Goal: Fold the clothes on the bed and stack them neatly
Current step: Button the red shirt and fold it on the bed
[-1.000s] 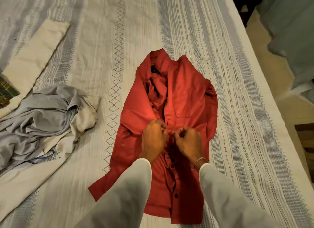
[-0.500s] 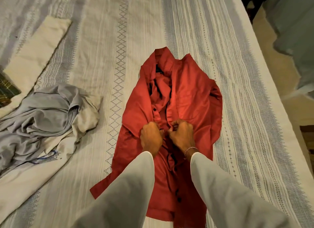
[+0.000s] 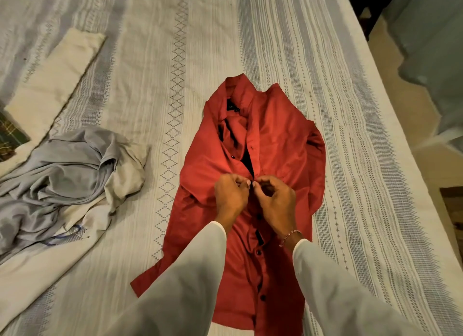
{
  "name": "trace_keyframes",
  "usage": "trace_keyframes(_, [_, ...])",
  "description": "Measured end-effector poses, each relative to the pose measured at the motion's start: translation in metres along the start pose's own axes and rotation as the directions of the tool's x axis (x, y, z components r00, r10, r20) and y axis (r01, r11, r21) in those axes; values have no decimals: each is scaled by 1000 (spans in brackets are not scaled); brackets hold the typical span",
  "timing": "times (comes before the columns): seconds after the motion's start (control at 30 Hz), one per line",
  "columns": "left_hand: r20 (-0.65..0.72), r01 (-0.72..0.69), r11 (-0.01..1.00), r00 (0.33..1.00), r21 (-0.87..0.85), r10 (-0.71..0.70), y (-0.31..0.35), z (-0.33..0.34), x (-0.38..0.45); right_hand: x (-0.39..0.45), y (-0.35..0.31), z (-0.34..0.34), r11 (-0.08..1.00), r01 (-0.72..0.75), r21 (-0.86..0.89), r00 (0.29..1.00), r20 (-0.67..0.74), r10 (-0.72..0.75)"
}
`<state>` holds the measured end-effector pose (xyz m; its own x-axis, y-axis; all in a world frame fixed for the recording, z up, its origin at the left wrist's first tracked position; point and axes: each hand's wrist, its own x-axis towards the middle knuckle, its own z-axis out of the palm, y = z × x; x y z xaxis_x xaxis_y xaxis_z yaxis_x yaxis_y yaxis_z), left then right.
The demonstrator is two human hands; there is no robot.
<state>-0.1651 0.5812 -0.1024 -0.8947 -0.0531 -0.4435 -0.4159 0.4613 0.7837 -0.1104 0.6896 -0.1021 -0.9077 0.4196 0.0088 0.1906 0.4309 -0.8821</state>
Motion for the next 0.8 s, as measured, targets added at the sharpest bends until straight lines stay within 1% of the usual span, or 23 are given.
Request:
trace_keyframes(0.1, [-24, -13, 999, 1000, 39, 14, 3, -1, -1, -4, 0, 0, 995, 88, -37, 996, -4, -88])
trace_keyframes(0.17, [-35, -52, 993, 998, 109, 57, 3, -2, -2, -7, 1, 0, 991, 119, -56, 993, -8, -120])
trace_keyframes(0.27, [-49, -110, 982, 992, 156, 119, 4, -4, -6, -10, 1, -1, 990, 120, -80, 988, -85, -127])
trace_keyframes(0.33, [-27, -99, 987, 994, 126, 103, 4, -3, -4, -11, 1, 0, 987, 133, -95, 987, -80, -141])
trace_keyframes(0.43, [16, -11, 1000, 1000, 12, 11, 1, -2, 1, -12, 4, 2, 981, 150, -122, 988, -18, -153])
trace_keyframes(0.5, [44, 14, 999, 999, -48, -12, -2, -3, 2, -10, 8, 3, 984, 136, -113, 990, -16, -138])
trace_keyframes(0.57, [37, 23, 998, 999, -66, -20, -2, -6, 2, -9, 8, 4, 988, 129, -81, 991, -18, -131])
trace_keyframes(0.63, [26, 18, 997, 1000, -68, -16, -3, -6, 3, -10, 6, 5, 994, 104, -23, 994, -13, -104])
trace_keyframes(0.7, [22, 11, 998, 1000, -56, -9, -5, -6, 3, -10, 4, 6, 998, 48, 27, 999, 6, -48])
trace_keyframes(0.8, [62, 64, 990, 996, -123, -57, -8, -5, 4, -7, 5, 8, 1000, 5, -5, 1000, -1, -5])
